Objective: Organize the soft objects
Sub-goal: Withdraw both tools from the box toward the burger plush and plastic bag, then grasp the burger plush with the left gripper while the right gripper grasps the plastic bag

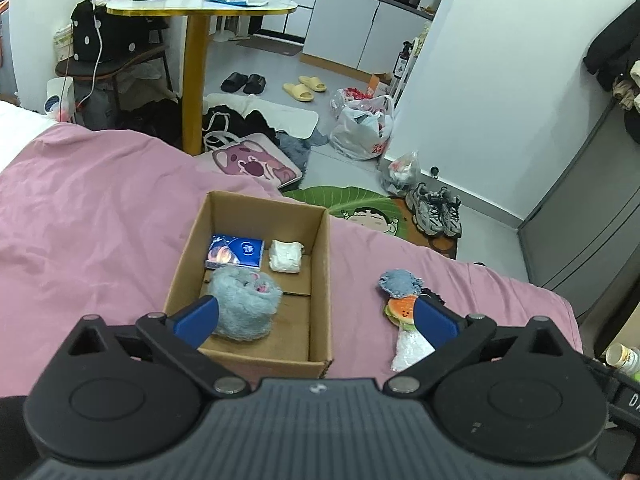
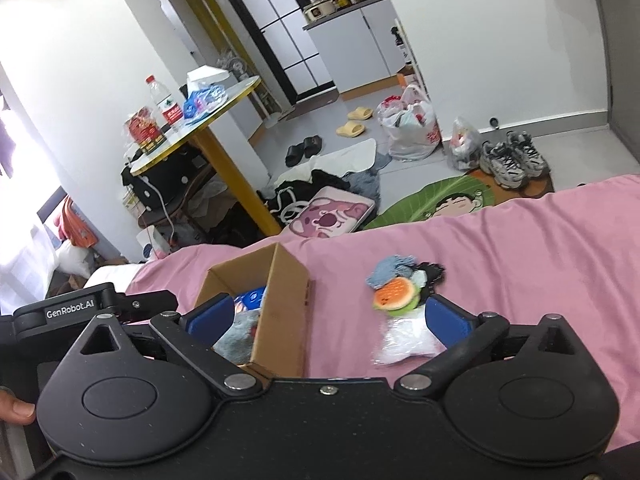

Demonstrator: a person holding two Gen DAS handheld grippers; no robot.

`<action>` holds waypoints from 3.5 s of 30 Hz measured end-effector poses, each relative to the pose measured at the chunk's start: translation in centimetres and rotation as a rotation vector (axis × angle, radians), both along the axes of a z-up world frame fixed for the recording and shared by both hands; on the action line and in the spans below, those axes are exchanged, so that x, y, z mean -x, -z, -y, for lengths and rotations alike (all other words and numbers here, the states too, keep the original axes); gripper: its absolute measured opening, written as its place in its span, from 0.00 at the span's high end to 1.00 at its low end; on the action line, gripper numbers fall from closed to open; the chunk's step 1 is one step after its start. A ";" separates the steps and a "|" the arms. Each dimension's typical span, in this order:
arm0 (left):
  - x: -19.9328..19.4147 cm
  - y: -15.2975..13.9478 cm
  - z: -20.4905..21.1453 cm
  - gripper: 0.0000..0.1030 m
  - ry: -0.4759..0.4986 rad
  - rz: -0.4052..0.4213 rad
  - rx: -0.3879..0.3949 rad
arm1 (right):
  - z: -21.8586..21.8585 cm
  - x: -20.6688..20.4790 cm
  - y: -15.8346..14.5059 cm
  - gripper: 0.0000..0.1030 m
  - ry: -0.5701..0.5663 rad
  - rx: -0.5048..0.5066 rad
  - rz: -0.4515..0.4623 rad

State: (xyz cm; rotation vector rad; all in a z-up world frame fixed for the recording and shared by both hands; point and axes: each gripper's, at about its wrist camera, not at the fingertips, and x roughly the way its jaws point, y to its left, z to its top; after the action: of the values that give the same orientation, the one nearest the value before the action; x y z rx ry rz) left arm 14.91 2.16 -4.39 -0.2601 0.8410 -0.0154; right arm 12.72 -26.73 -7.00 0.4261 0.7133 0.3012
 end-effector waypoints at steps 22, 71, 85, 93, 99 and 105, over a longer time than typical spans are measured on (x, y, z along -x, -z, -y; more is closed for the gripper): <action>0.6 0.9 4.7 0.00 0.079 -0.024 0.011 | 4.3 0.6 1.0 0.00 0.034 -0.019 -0.016; -5.6 9.9 14.4 0.15 0.191 -0.114 -0.044 | 9.4 -5.7 9.6 0.17 0.122 -0.214 -0.278; -8.6 14.4 14.6 0.15 0.129 -0.182 0.002 | 9.0 -9.8 13.2 0.21 0.086 -0.262 -0.368; -10.3 14.5 13.6 0.25 0.044 -0.170 0.046 | 7.6 -11.5 15.1 0.30 0.027 -0.273 -0.448; -11.2 15.0 13.1 0.33 -0.010 -0.194 0.069 | 6.7 -12.4 16.2 0.38 -0.006 -0.303 -0.497; -12.0 15.5 12.2 0.33 -0.061 -0.212 0.101 | 6.0 -13.1 17.2 0.43 -0.035 -0.328 -0.536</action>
State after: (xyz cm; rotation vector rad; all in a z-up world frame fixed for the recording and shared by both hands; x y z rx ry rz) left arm 26.90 -10.02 -19.92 -0.3870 1.0444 0.0276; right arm 25.81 -32.77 -24.19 0.8238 1.2025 0.3423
